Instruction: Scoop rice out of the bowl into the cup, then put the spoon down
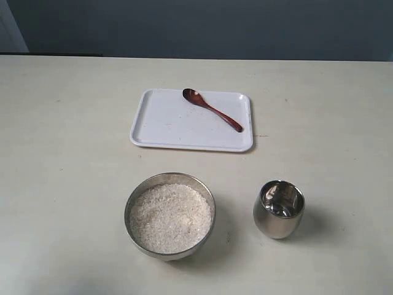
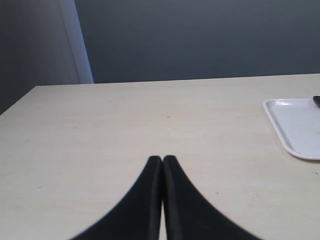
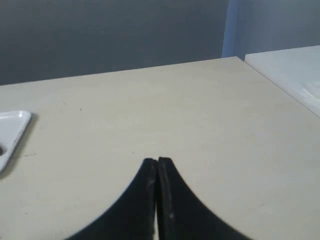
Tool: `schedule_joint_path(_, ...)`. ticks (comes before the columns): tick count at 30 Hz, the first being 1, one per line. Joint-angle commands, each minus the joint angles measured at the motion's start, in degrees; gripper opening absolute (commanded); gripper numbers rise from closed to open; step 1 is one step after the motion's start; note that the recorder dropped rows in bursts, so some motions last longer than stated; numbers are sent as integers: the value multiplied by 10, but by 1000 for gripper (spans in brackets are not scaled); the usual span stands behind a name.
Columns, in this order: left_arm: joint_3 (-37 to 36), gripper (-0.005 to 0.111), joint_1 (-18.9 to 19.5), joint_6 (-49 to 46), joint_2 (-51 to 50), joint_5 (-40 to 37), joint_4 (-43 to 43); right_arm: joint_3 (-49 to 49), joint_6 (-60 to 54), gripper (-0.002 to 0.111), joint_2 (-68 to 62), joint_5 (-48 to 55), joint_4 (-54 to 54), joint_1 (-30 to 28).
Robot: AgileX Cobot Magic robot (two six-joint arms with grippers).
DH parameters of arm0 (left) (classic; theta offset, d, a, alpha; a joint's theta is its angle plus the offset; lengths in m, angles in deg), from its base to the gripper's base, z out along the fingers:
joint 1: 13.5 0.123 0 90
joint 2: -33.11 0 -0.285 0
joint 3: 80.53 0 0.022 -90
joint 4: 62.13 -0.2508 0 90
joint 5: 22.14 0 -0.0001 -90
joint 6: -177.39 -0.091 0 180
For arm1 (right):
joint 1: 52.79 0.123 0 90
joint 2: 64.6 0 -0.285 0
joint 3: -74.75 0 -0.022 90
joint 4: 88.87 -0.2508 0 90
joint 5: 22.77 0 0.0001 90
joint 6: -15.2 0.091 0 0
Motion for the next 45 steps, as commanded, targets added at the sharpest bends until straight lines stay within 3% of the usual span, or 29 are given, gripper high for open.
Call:
schedule_joint_path(1, 1, 1, 2, 2, 2, 6, -4, -24, 23, 0, 2, -9, 34, -3)
schedule_joint_path(8, 1, 1, 2, 2, 2, 6, -4, -37, 120, 0, 2, -21, 97, -3)
schedule_joint_path(45, 1, 1, 2, 2, 2, 6, -4, -37, 117, 0, 2, -36, 83, -3)
